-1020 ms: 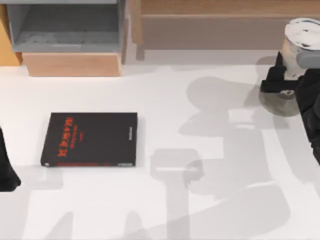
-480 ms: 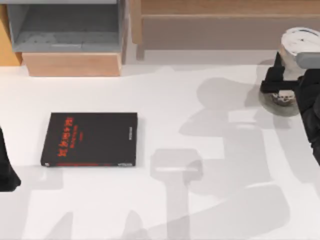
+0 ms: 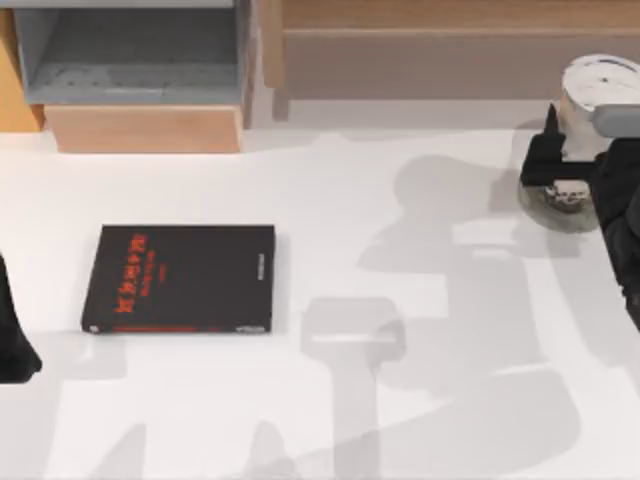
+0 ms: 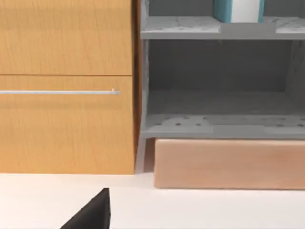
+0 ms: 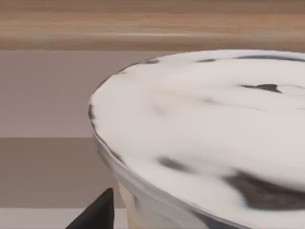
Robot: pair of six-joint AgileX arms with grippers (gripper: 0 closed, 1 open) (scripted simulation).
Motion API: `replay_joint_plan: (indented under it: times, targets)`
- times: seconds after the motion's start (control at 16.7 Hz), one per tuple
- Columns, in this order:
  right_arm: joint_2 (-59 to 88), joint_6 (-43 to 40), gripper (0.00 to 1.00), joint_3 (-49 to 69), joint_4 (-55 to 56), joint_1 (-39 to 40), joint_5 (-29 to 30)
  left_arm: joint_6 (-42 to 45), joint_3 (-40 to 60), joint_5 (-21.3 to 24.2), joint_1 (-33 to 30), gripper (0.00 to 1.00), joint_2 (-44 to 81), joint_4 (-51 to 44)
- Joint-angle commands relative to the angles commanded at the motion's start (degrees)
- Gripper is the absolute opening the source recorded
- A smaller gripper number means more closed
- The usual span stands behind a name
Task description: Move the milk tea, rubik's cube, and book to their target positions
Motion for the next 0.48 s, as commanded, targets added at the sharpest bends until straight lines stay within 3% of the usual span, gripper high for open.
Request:
replay_joint_plan:
  times: [0.48]
  targets:
    - [-2.6,0.1,1.0,-7.1,4.4,1.3,1.2,0.0,0.0,0.0,0.0,1.0,0.0,0.0]
